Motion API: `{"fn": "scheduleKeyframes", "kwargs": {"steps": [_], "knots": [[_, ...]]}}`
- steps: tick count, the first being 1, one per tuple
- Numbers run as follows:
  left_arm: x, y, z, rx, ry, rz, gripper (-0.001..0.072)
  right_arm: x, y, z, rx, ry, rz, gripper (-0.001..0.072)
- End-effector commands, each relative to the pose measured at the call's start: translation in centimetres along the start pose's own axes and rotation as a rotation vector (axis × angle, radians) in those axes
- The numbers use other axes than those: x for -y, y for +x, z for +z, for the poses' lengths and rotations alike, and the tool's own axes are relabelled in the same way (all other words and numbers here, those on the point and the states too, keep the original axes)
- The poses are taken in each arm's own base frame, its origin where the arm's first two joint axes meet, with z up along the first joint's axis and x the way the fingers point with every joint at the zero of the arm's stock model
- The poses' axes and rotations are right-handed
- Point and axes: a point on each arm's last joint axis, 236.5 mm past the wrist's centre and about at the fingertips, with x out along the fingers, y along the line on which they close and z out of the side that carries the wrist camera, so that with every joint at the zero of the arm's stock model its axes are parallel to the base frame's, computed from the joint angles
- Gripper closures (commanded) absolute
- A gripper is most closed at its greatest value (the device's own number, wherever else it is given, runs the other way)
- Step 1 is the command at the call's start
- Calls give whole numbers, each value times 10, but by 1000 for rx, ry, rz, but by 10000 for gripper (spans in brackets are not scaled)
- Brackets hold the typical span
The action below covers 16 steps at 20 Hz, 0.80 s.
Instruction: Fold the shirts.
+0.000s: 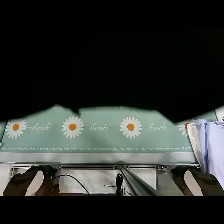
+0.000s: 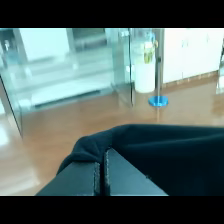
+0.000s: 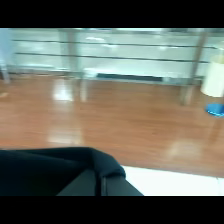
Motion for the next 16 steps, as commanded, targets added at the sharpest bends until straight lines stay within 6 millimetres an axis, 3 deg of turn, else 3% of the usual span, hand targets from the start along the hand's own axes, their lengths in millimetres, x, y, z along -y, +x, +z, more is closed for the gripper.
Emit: {"fn": "scheduleKeyframes", "kwargs": {"steps": [1, 4, 7, 10, 16], "knots": [[4, -26, -14, -6, 13, 40, 685, 1, -34, -25, -52, -3, -66, 689], [-8, 17, -66, -156, -63, 7, 685, 5, -21, -41, -117, 16, -57, 689], [-16, 75, -146, -365, -192, -65, 685, 9, 21, -83, -260, 88, 1, 689], [-16, 136, -218, -517, -311, -172, 685, 26, 82, -127, -340, 173, 34, 689], [-32, 248, -328, -677, -486, -195, 685, 83, 230, -219, -539, 336, 40, 689]]}}
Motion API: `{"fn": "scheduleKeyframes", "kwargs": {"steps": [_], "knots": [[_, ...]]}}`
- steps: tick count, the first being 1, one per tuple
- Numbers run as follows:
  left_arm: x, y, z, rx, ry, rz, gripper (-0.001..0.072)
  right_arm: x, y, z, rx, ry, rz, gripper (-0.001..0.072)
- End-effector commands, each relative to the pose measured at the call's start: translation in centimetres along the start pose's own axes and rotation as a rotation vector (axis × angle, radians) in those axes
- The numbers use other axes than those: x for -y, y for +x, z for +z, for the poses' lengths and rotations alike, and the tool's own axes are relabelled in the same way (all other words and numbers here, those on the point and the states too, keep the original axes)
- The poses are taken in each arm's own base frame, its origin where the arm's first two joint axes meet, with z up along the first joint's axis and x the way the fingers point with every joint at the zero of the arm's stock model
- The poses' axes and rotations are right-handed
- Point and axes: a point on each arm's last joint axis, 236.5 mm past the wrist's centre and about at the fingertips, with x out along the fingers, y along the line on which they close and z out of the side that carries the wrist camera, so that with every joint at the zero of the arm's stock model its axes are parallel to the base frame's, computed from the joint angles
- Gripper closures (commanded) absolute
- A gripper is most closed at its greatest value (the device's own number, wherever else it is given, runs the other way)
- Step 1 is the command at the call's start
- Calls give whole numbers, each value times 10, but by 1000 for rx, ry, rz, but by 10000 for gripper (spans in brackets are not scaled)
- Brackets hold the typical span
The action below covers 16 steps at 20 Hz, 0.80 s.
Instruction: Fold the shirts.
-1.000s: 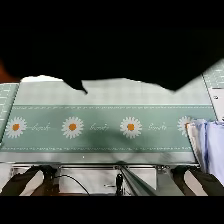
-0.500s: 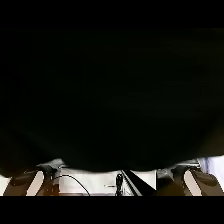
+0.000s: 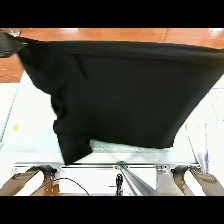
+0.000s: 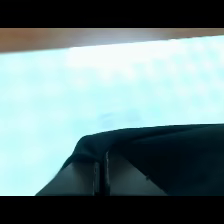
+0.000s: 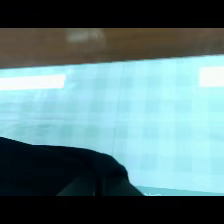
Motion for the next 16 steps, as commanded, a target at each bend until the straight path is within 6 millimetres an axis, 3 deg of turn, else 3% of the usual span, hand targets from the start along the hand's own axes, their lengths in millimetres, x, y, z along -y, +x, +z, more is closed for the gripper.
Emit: {"fn": "scheduleKeyframes", "kwargs": {"steps": [1, 4, 6, 8, 11, 12, 13, 14, 16], "knots": [[-37, 84, -11, -54, -96, -11, 684, 34, 105, -7, -106, 113, 59, 689], [-60, 141, -19, -55, -143, 13, 684, 48, 194, -16, -156, 247, 173, 689], [-70, 170, -24, -47, -180, 16, 684, 61, 243, -16, -123, 365, 217, 689], [-75, 197, -32, -47, -227, 8, 684, 75, 281, -20, -99, 485, 243, 689], [-78, 222, -47, -71, -291, -13, 679, 85, 318, -40, -132, 625, 274, 688], [-79, 228, -52, -81, -315, -23, 561, 85, 325, -49, -155, 643, 283, 638], [-76, 230, -58, -104, -334, -35, 192, 84, 328, -56, -178, 633, 292, 359], [-74, 229, -65, -136, -321, -43, 0, 81, 326, -63, -200, 583, 313, 71], [-82, 212, -77, -232, -293, -42, 1, 81, 310, -68, -250, 547, 355, 77]]}}
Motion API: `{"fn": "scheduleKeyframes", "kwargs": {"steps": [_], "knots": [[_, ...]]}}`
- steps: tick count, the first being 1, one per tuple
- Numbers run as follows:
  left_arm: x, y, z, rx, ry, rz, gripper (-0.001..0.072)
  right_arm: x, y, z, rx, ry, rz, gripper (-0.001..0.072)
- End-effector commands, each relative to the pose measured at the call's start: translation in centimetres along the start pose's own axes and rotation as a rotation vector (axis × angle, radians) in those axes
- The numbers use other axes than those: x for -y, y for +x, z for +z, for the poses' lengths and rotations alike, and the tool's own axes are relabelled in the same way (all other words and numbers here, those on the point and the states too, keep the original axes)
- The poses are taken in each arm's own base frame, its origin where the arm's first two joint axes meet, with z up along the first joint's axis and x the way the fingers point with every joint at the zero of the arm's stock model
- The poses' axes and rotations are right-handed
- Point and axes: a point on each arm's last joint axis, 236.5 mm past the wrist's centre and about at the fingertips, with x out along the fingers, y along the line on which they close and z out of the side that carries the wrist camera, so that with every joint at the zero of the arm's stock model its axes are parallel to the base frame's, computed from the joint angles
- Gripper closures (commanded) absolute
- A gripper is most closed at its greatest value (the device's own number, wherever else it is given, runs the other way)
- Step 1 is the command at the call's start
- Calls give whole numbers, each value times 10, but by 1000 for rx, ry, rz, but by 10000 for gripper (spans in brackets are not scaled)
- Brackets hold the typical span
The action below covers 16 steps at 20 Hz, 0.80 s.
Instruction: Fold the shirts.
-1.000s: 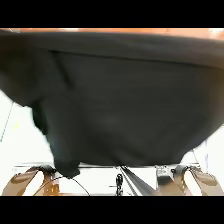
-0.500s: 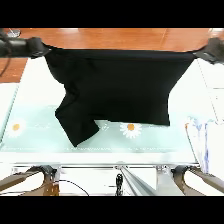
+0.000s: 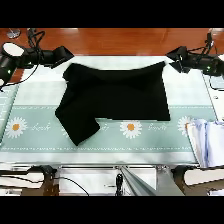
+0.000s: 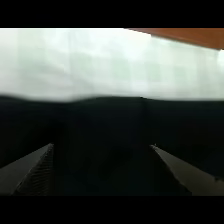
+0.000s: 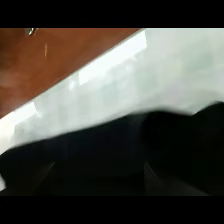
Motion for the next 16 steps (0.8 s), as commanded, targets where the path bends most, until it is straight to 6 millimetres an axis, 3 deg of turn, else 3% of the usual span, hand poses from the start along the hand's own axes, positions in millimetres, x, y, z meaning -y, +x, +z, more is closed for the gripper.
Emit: {"fn": "scheduleKeyframes", "kwargs": {"steps": [1, 3, 5, 8, 10, 12, 16], "knots": [[-23, -19, -24, -166, -12, 30, 1, 7, -15, -11, -93, -8, 54, 77], [-77, -61, -49, -317, -94, 163, 1, 22, -59, -14, -159, -11, 40, 79], [-124, -108, -83, -442, -194, 262, 1, 53, -107, -36, -272, -41, -71, 79], [-156, -145, -141, -467, -373, 302, 1, 128, -169, -85, -406, -51, -390, 80], [-171, -155, -189, -437, -459, 332, 2, 146, -175, -107, -323, 37, -396, 80], [-172, -151, -223, -350, -537, 326, 2, 140, -160, -128, -209, 156, -308, 81], [-139, -116, -244, -195, -592, 132, 2, 107, -136, -147, -118, 241, -106, 82]]}}
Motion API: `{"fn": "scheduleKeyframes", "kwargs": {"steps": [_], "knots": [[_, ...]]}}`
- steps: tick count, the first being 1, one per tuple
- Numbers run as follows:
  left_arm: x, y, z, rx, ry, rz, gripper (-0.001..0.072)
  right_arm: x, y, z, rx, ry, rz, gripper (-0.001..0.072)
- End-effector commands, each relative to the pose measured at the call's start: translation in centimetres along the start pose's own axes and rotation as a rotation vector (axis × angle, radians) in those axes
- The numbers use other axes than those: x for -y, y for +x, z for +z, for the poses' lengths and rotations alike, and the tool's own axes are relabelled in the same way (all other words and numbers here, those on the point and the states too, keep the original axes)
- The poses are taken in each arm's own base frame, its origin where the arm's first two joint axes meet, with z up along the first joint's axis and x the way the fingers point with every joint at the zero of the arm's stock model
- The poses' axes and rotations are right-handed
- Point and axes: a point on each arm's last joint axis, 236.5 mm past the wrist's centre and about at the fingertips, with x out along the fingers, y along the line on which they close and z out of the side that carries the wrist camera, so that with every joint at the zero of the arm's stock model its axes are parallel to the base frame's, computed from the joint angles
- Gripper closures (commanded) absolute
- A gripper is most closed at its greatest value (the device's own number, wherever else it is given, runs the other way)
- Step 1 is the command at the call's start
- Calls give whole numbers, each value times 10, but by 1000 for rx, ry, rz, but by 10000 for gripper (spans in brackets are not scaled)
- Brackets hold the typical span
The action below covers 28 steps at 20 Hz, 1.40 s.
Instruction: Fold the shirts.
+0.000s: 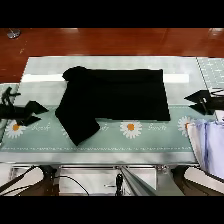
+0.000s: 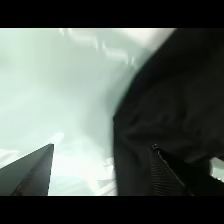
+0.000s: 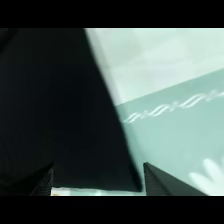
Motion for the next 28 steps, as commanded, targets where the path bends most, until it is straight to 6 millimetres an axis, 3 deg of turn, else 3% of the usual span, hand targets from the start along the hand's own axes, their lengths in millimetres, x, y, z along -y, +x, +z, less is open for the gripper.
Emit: {"fn": "scheduleKeyframes", "kwargs": {"steps": [1, 4, 8, 14, 15, 16, 17, 20, 24, 28], "knots": [[16, 26, -18, 87, -46, -182, 2, -20, 10, -17, 54, 63, 156, 82], [30, 35, -17, 90, -24, -264, 3, -25, 10, -23, 27, 57, 173, 82], [33, 47, -10, 111, -8, -246, 4, -26, 10, -26, 15, 55, 181, 82], [48, 79, -35, 12, 65, -222, 8, -28, 10, -28, 7, 58, 187, 83], [50, 80, -35, 10, 73, -219, 88, -28, 10, -28, 4, 57, 189, 82], [52, 80, -33, 14, 79, -219, 328, -28, 10, -28, 4, 57, 189, 82], [54, 78, -32, 13, 87, -225, 683, -28, 9, -28, 6, 58, 187, 82], [66, 71, -26, 12, 110, -251, 684, -10, 12, -32, -9, 68, 112, 82], [77, 65, -24, -1, 133, -279, 684, 62, 7, -69, -146, 160, -205, 83], [77, 65, -24, -3, 134, -280, 684, 63, 6, -76, -176, 178, -216, 83]]}}
